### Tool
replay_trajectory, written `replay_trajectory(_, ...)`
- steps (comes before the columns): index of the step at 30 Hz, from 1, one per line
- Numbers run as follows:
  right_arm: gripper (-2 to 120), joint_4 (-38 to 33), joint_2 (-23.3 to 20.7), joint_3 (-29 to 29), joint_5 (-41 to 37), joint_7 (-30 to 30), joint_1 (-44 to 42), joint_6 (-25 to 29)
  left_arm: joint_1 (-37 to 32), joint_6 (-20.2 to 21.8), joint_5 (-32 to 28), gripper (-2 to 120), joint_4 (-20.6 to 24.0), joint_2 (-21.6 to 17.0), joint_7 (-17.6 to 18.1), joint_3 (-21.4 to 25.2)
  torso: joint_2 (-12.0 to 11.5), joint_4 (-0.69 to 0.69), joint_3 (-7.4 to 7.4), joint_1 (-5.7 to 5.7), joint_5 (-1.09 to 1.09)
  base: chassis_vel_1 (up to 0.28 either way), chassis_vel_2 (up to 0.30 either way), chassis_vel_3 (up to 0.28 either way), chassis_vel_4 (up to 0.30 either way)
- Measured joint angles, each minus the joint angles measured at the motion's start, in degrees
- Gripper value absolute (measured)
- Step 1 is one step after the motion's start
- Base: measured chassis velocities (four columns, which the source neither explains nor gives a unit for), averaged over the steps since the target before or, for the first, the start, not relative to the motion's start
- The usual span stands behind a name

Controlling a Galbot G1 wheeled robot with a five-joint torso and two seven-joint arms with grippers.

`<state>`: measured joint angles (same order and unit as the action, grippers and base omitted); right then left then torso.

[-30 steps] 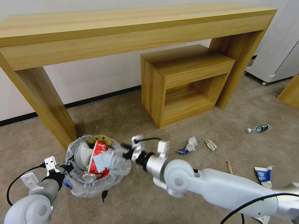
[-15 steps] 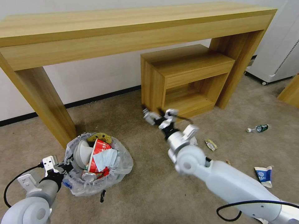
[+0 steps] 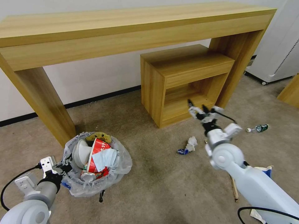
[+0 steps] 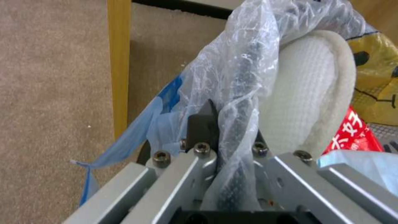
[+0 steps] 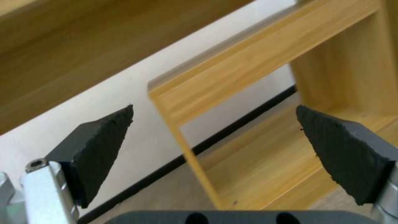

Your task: Pick up the trash bin and place the garbage on the floor into it.

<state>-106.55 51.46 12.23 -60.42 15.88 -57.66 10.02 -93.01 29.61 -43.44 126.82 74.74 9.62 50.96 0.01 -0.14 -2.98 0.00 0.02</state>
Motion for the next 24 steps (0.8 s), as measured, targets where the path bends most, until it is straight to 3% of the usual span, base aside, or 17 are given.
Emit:
replay_trajectory(6,100,-0.2,1.0,3.6,3.0,0.3,-3.9,1.5,-0.5,0.0,0.3,1,0.7,-0.1,-0.2,-0.2,0.0,-0.02,0.0,0.0,-0.01,0.0,0.0,0.0,0.0)
replay_trajectory(16,100,-2.0,1.9,11.4,8.0,7.7,-10.7,-1.2,-1.2,-1.0,1.8,1,0.8,-0.4,-1.8,-0.9,0.0,-0.02,0.0,0.0,-0.03,0.0,0.0,0.0,0.0)
replay_trajectory(24,100,-1.0,2.6,13.5,12.8,8.4,-13.8,-1.1,-1.1,-1.0,2.2,1,0.8,-1.1,-1.9,-1.0,0.0,-0.01,0.0,0.0,-0.02,0.0,0.0,0.0,0.0)
